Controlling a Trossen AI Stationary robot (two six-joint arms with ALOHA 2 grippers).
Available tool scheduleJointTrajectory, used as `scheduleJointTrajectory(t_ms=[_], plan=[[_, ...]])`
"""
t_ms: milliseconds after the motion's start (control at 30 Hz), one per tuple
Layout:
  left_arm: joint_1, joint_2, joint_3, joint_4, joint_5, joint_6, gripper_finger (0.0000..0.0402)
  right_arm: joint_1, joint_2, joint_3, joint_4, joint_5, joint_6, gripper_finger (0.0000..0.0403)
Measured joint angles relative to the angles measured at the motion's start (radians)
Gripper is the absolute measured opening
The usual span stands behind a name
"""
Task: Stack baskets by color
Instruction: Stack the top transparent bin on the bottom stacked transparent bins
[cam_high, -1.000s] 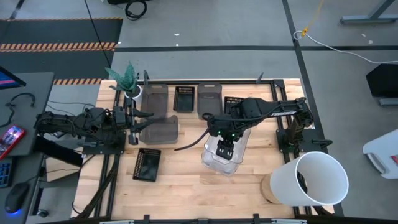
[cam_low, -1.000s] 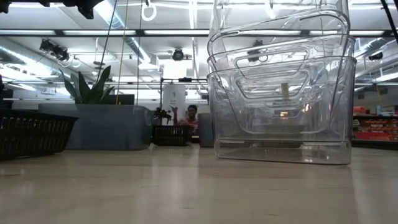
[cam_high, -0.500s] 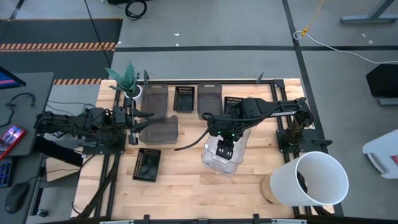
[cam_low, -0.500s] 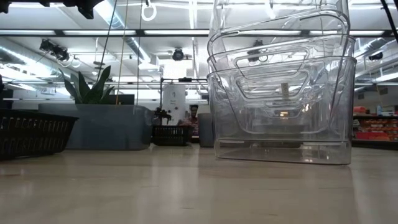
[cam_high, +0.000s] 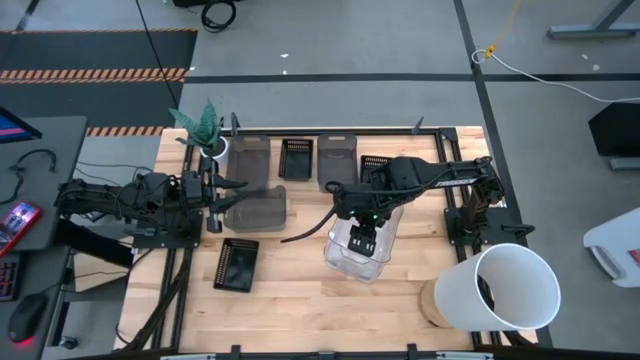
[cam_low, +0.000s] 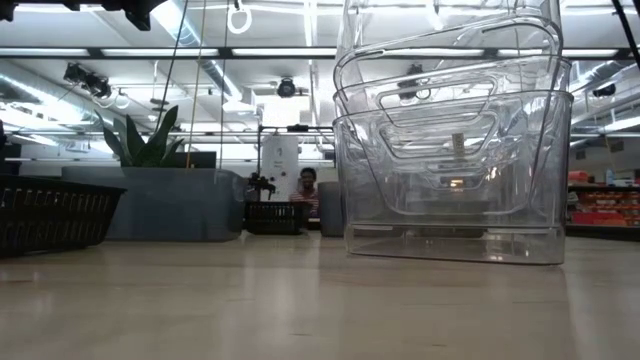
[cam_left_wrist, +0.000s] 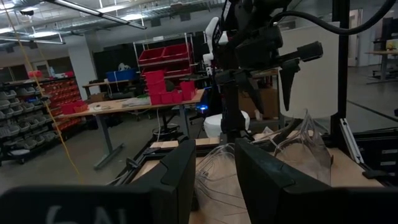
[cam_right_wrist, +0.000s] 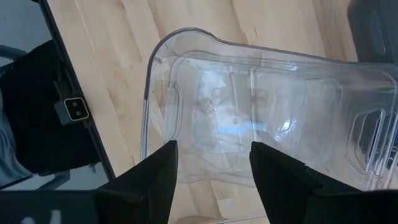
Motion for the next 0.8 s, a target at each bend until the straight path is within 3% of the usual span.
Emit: scheduleJointTrajectory(t_ms=[800], plan=[[0.000,0.000,0.000,0.000,0.000,0.000,0.0119,0.010,0.000,0.000,0.000,0.063,0.066,0.0206]])
